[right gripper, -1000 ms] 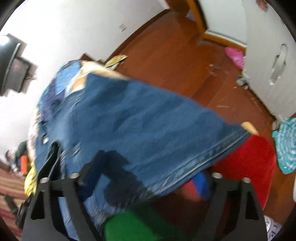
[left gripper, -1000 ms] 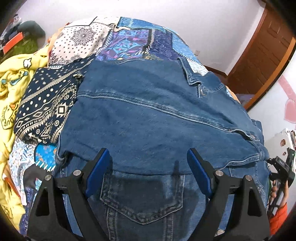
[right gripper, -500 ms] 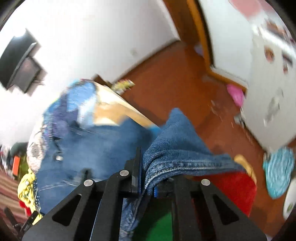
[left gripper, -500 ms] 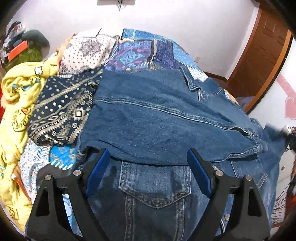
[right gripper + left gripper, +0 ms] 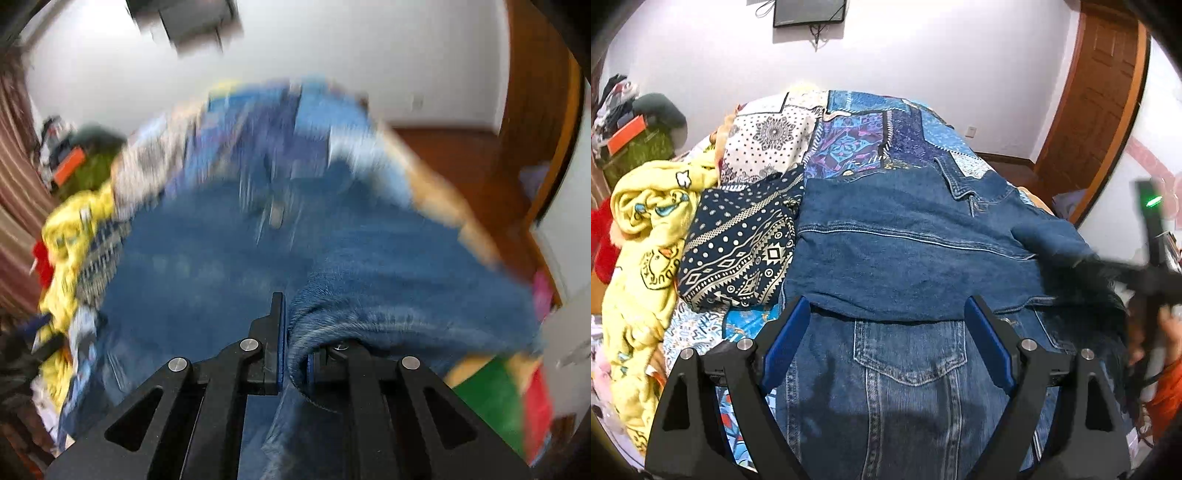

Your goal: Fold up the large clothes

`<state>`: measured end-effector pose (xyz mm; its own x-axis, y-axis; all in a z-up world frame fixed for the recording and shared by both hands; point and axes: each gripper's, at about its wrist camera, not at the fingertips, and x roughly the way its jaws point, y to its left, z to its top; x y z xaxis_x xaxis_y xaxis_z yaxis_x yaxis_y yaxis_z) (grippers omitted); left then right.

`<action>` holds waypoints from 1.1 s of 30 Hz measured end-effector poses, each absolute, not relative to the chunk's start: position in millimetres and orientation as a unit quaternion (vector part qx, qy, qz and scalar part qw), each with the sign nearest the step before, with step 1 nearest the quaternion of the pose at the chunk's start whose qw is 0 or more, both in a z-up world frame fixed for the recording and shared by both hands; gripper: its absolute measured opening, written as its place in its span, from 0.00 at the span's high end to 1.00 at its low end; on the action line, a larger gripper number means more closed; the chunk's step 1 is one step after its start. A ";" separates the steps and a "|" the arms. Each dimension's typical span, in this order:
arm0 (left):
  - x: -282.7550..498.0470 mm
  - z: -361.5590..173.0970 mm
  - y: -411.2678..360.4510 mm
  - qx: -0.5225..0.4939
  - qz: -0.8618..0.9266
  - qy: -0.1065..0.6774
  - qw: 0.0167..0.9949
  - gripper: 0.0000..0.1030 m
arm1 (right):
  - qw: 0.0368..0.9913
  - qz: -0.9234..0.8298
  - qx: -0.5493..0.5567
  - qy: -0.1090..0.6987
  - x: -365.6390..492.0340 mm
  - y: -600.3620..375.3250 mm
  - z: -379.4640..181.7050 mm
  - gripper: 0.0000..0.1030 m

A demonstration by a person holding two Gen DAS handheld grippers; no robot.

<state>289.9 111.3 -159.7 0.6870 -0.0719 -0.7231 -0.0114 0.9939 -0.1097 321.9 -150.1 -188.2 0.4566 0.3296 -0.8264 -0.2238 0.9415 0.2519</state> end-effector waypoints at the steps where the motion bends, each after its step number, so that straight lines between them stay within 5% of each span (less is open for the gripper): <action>1: 288.3 -158.7 109.9 -0.048 -0.017 0.395 0.917 0.17 | 0.844 0.160 0.054 0.509 323.5 -150.9 -196.7 0.89; 6: 292.4 -152.2 92.0 -0.026 -0.030 0.397 0.917 0.17 | 0.813 0.182 0.076 0.548 318.3 -162.3 -203.9 0.77; 8: 297.5 -146.5 78.0 -0.014 -0.039 0.394 0.918 0.17 | 0.804 0.203 0.091 0.551 307.6 -174.0 -197.0 0.54; 11: 307.3 -134.9 51.6 -0.001 -0.063 0.387 0.920 0.17 | 0.810 0.217 0.097 0.536 291.4 -191.9 -183.2 0.45; 22: 355.9 -116.4 -85.8 0.104 -0.172 0.381 0.903 0.16 | 0.873 0.118 0.104 0.461 270.9 -267.0 -163.9 0.31; 33: 391.1 -196.1 -194.8 0.234 -0.235 0.433 0.838 0.16 | 0.854 0.083 0.132 0.496 279.1 -296.5 -211.2 0.31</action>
<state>391.1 -194.8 -196.1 0.5147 -0.1907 -0.8359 0.5959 0.7805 0.1890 279.1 -296.5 -211.2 0.4934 0.2733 -0.8257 -0.0103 0.9511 0.3086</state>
